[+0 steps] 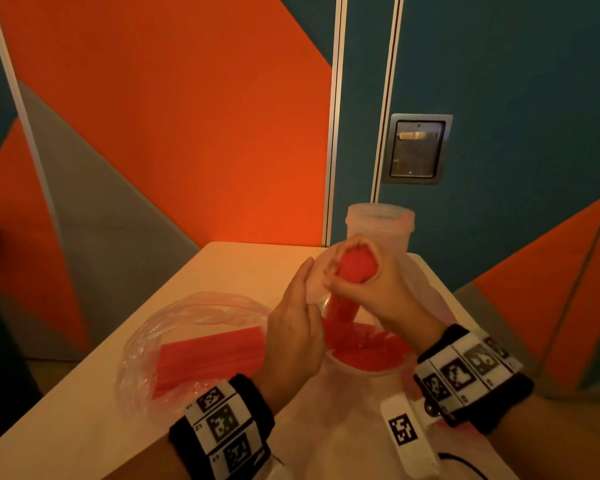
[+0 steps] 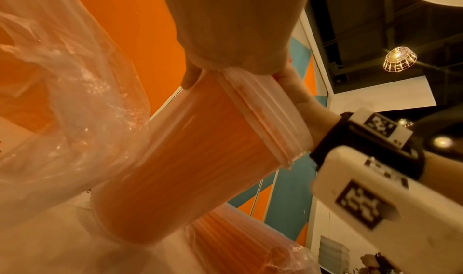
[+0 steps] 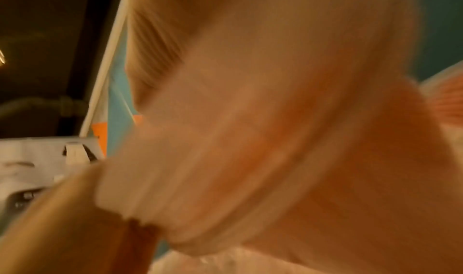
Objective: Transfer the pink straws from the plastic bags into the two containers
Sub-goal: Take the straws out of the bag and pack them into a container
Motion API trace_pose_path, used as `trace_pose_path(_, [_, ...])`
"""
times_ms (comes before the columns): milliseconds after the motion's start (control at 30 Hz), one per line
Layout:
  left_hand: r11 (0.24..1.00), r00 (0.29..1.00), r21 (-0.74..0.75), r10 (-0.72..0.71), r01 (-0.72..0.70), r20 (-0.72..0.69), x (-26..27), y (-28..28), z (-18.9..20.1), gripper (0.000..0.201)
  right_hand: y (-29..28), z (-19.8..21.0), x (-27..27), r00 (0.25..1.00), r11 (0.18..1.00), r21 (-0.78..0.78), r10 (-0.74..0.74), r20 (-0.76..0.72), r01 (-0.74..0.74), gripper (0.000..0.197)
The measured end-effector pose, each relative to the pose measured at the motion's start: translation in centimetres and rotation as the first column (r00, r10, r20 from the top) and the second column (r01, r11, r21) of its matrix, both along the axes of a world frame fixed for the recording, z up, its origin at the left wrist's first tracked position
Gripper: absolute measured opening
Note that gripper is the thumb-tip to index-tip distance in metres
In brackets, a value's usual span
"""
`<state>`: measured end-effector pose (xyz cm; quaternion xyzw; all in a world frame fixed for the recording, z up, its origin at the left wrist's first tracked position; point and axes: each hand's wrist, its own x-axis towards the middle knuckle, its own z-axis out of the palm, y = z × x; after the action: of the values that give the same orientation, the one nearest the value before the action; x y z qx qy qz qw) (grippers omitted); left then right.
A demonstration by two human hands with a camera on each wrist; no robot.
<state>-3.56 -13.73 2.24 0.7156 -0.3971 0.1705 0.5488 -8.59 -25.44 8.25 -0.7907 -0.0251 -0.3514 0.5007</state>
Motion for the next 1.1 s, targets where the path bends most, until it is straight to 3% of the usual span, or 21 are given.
trace_pose_path(133, [0.998, 0.999, 0.049, -0.047, 0.046, 0.011, -0.3, 0.1, -0.3, 0.058, -0.7, -1.9, 0.4, 0.935, 0.987, -0.148, 0.012, -0.356, -0.069, 0.034])
trace_pose_path(267, [0.997, 0.999, 0.064, -0.033, 0.032, 0.018, -0.5, 0.0, -0.1, 0.058, -1.6, -2.1, 0.7, 0.895, 0.996, -0.068, 0.025, -0.445, -0.061, 0.029])
trace_pose_path(400, [0.998, 1.0, 0.062, -0.019, 0.02, -0.005, -0.2, 0.0, 0.1, 0.06, -3.3, -1.0, 0.3, 0.762, 0.99, -0.116, -0.012, -0.648, -0.083, 0.044])
trace_pose_path(500, [0.998, 1.0, 0.063, 0.0, -0.001, 0.006, -0.1, 0.1, 0.3, 0.061, -3.8, 0.1, 0.0, 0.742, 0.97, -0.233, -0.103, -0.663, -0.074, 0.058])
trace_pose_path(633, [0.999, 1.0, 0.052, -0.003, 0.003, -0.004, 0.2, 0.2, 0.3, 0.061, -3.9, 1.6, -0.7, 0.741, 0.961, -0.252, -0.086, -0.666, -0.115, 0.066])
trace_pose_path(700, [0.999, 1.0, 0.051, -0.005, 0.005, -0.009, 0.1, 0.2, 0.3, 0.06, -3.6, 2.4, -1.1, 0.72, 0.913, -0.349, -0.096, -0.687, -0.211, 0.063])
trace_pose_path(800, [0.999, 1.0, 0.054, -0.002, 0.003, -0.002, -0.1, 0.4, 0.2, 0.059, -3.0, 3.6, -1.8, 0.677, 0.765, -0.528, -0.169, -0.716, -0.368, 0.067])
trace_pose_path(933, [0.999, 1.0, 0.046, -0.011, 0.011, 0.01, 0.0, 0.4, 0.2, 0.058, -1.6, 3.7, -2.3, 0.708, 0.715, -0.53, -0.07, -0.702, -0.456, 0.059])
trace_pose_path(1033, [0.999, 1.0, 0.041, -0.007, 0.007, 0.001, 0.2, 0.3, 0.2, 0.058, -1.0, 2.0, -1.7, 0.642, 0.544, -0.653, -0.248, -0.725, -0.527, 0.052])
trace_pose_path(1100, [0.999, 1.0, 0.036, -0.015, 0.015, -0.001, 0.4, 0.5, 0.0, 0.059, -1.4, 1.4, -1.4, 0.584, 0.526, -0.652, -0.319, -0.746, -0.546, 0.043])
